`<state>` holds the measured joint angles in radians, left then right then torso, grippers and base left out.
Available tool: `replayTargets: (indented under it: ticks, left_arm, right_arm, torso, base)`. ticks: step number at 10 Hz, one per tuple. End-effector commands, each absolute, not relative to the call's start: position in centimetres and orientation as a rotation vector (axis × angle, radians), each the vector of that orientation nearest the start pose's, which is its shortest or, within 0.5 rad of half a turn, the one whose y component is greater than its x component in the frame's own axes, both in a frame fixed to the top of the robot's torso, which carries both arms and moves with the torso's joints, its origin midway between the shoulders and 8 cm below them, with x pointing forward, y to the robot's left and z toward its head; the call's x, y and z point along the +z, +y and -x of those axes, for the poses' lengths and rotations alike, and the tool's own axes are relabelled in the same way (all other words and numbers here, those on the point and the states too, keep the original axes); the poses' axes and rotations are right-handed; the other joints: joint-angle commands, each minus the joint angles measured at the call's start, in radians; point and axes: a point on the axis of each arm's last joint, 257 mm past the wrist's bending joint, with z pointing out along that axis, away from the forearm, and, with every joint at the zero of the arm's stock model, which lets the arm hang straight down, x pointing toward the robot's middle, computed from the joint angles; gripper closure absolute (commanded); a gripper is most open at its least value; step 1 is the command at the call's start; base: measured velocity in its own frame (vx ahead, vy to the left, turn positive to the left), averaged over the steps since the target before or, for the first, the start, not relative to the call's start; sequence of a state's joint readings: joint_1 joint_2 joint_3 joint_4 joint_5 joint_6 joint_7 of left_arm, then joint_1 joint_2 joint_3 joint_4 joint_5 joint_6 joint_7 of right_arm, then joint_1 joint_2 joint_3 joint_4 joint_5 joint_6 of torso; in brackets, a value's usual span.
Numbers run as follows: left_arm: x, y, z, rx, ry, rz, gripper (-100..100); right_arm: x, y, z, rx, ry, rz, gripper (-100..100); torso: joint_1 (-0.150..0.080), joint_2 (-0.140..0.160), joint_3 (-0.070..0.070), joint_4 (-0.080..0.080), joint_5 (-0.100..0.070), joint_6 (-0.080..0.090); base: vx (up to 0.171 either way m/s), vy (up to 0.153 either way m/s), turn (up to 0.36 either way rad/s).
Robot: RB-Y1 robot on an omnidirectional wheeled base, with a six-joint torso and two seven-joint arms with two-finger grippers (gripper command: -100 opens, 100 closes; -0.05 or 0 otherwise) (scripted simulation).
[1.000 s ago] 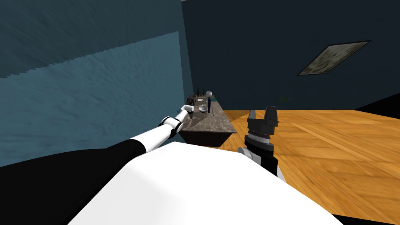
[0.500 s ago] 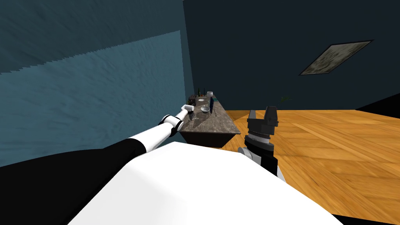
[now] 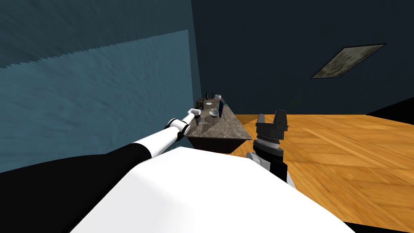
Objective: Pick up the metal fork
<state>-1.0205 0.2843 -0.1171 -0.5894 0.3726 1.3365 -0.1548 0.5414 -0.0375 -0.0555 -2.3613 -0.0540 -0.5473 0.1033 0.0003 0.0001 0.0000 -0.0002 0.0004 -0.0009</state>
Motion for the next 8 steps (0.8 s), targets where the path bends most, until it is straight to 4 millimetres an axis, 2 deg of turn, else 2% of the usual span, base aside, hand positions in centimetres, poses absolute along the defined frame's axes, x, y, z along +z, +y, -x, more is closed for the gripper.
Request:
replayTargets:
  ticks: [1, 3, 4, 5, 8]
  left_arm:
    - [-33.19, 22.42, -56.18, -0.194, 2.351, 1.769, -100]
    - [-34.14, 22.49, -55.89, -0.193, 2.348, 1.772, -100]
    - [-33.72, 22.55, -55.96, -0.192, 2.349, 1.773, -100]
    - [-33.77, 22.58, -55.99, -0.194, 2.348, 1.771, 100]
    - [-33.75, 22.63, -55.98, -0.194, 2.345, 1.777, 100]
  right_arm:
    - [5.76, -29.57, -31.22, 1.194, 0.57, -0.543, 0]
    - [5.76, -29.57, -31.22, 1.193, 0.57, -0.543, 0]
    - [5.76, -29.57, -31.22, 1.193, 0.57, -0.543, 0]
    - [5.76, -29.57, -31.22, 1.194, 0.57, -0.543, 0]
    - [5.76, -29.57, -31.22, 1.194, 0.57, -0.543, 0]
  torso:
    - [0.0, 0.0, 0.0, 0.0, 0.0, 0.0]
    - [0.0, -0.002, -0.001, -0.001, 0.0, 0.0]
    - [0.0, -0.002, -0.001, -0.001, 0.0, 0.0]
    - [-0.001, -0.001, -0.001, 0.0, 0.0, 0.0]
    - [-0.001, 0.0, 0.0, 0.0, 0.0, 0.001]
  base:
    - [0.028, 0.008, -0.036]
    - [0.039, 0.005, -0.02]
    - [0.014, 0.0, -0.002]
    - [0.0, 0.0, 0.0]
    - [0.0, 0.0, 0.004]
